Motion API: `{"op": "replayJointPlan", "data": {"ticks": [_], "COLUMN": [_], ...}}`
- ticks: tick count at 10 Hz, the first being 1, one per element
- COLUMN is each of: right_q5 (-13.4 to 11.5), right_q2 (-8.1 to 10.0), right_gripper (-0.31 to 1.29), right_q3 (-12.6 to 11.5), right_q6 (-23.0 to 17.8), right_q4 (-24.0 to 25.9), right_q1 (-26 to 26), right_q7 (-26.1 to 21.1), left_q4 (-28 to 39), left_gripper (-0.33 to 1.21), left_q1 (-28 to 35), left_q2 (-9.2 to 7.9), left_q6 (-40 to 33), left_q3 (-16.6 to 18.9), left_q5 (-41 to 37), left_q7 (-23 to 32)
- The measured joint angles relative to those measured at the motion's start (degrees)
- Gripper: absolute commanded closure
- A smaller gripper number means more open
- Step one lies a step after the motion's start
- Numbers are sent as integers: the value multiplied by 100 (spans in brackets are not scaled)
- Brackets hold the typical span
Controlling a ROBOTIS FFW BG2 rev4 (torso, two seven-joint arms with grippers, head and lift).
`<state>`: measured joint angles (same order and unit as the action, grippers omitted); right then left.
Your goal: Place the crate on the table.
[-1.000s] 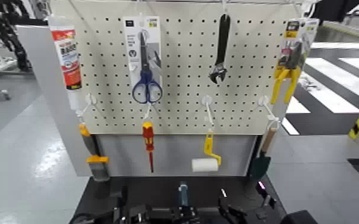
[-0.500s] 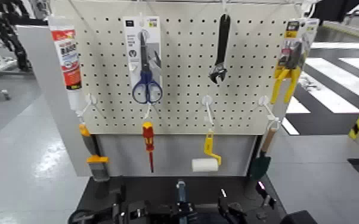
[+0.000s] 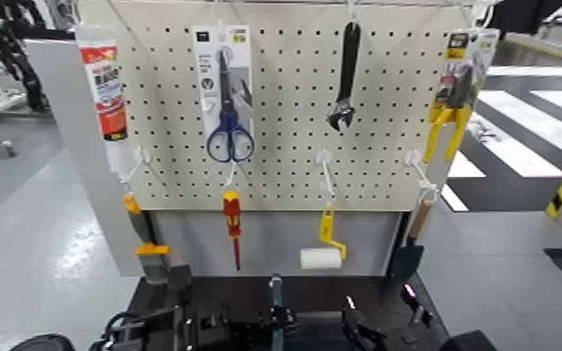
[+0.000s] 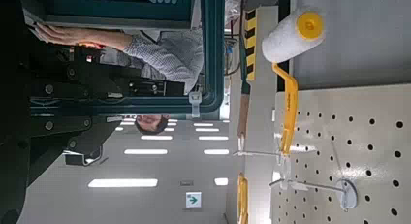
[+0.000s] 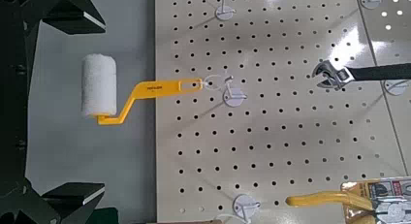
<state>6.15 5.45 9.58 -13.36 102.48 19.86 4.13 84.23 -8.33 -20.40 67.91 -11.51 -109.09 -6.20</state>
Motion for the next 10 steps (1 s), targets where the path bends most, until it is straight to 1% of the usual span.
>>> {"op": "replayJointPlan", "data": {"ticks": [1,2,3,5,7,9,10], "right_q5": [0,5,14,24,33,41,47], "right_q2": [0,0,0,-2,-8,-9,-9], "right_gripper": [15,15,15,15,15,15,15], "right_q3": [1,7,15,23,30,41,50], "right_q6": [0,0,0,0,-6,-9,-9], "right_q4": [0,0,-4,-9,-20,-26,-27], "right_q1": [0,0,0,0,-1,-11,-16], "right_q7": [0,0,0,0,0,0,0], "left_q4": [-125,-254,-394,-648,-836,-1033,-1113], "left_gripper": [117,118,117,117,117,117,117], "left_q1": [-114,-249,-404,-631,-796,-1033,-1119], "left_q2": [-23,-47,-58,-35,-23,1,11], "left_q6": [65,120,145,121,62,4,-32], "left_q3": [-1,-25,-94,-181,-226,-326,-382], "left_q5": [49,162,399,906,1195,1558,1658], "left_q7": [-26,-178,-499,-870,-1121,-1546,-1655]}}
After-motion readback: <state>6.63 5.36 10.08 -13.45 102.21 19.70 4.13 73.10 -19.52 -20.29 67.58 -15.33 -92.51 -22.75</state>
